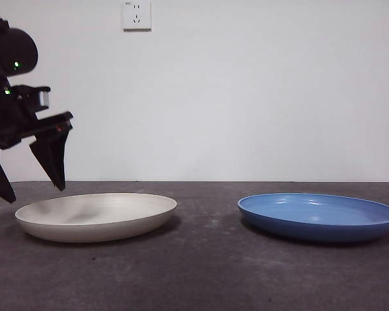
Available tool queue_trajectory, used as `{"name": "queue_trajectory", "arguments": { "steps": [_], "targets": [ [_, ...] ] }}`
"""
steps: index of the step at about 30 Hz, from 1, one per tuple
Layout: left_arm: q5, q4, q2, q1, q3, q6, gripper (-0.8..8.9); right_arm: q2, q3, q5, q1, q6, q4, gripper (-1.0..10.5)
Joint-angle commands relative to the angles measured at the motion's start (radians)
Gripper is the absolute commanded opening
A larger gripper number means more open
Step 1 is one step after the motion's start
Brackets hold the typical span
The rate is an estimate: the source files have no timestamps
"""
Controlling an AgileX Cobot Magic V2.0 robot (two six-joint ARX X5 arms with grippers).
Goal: Pick up the white plate, put it on the blue plate, put it on desk
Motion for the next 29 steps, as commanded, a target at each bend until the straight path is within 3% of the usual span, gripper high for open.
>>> {"name": "queue_trajectory", "arguments": {
  "steps": [1,11,17,29],
  "targets": [
    [-0.006,0.022,0.046,0.0,0.024,0.004,4.15,0.006,0.019,0.0,0.004,0.008,0.007,4.0],
    [-0.024,0.043,0.093,0.0,0.024,0.003,3.95,0.006,0.019,0.0,0.004,0.01,0.007,4.0],
    [-0.024,0.039,0.093,0.0,0.024,0.001,2.18,0.006,0.019,0.0,0.004,0.01,0.013,4.0],
    [-0.024,0.018,0.094,0.0,0.023,-0.004,2.08,0.006,0.019,0.0,0.004,0.01,0.014,4.0]
  ]
}}
